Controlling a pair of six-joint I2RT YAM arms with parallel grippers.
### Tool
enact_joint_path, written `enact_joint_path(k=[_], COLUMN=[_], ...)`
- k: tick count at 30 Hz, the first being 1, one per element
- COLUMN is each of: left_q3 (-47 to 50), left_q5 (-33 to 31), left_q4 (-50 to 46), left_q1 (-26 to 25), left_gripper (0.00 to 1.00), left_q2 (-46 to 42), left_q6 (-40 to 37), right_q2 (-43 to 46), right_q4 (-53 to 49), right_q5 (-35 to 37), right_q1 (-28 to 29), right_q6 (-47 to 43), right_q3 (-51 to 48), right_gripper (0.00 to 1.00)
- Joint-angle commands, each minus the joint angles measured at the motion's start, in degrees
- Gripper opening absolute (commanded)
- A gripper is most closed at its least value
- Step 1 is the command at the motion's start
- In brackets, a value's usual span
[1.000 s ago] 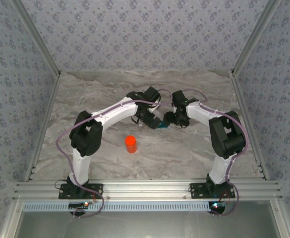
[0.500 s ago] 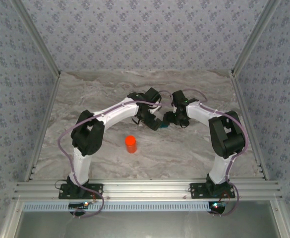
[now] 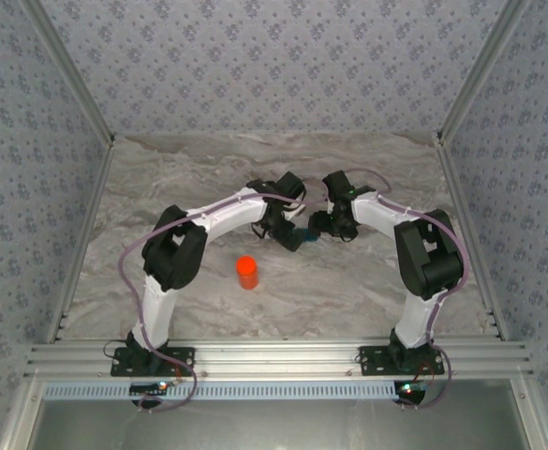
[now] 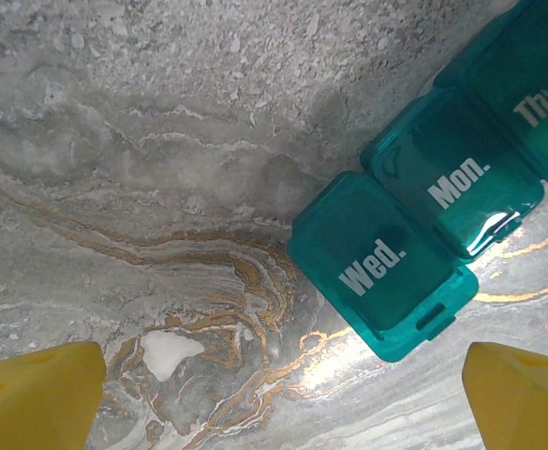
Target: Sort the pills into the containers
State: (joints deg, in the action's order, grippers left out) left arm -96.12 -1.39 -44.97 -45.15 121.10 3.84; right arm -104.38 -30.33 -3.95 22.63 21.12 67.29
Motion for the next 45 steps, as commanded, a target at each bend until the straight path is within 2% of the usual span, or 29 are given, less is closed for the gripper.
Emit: enact_joint_path(k=[1,21,45], left_q3=[-1.2,-7.2,-12.8], left_q5=[-1.1,-1.2,-1.2], left_q4=[0.0,-0.9,-1.1], left_q1=[-0.3,3.0,6.3], left_gripper=[0.98,0.98,0.98], left_q2=[1.5,2.7,8.5], left_q6=[-1.2,-0.7,1.4], right_q2=[-2.7,-3.2,-3.7], right_q4=[-1.0,-1.3,-1.8], right_q5=[0.6,1.2,1.5], right_q1=[0.0,0.7,1.0], right_q6=[-1.1,-1.2,-1.4], right_q3=[-0.7,-0.5,-0.6], right_gripper=[0.78,0.78,0.78])
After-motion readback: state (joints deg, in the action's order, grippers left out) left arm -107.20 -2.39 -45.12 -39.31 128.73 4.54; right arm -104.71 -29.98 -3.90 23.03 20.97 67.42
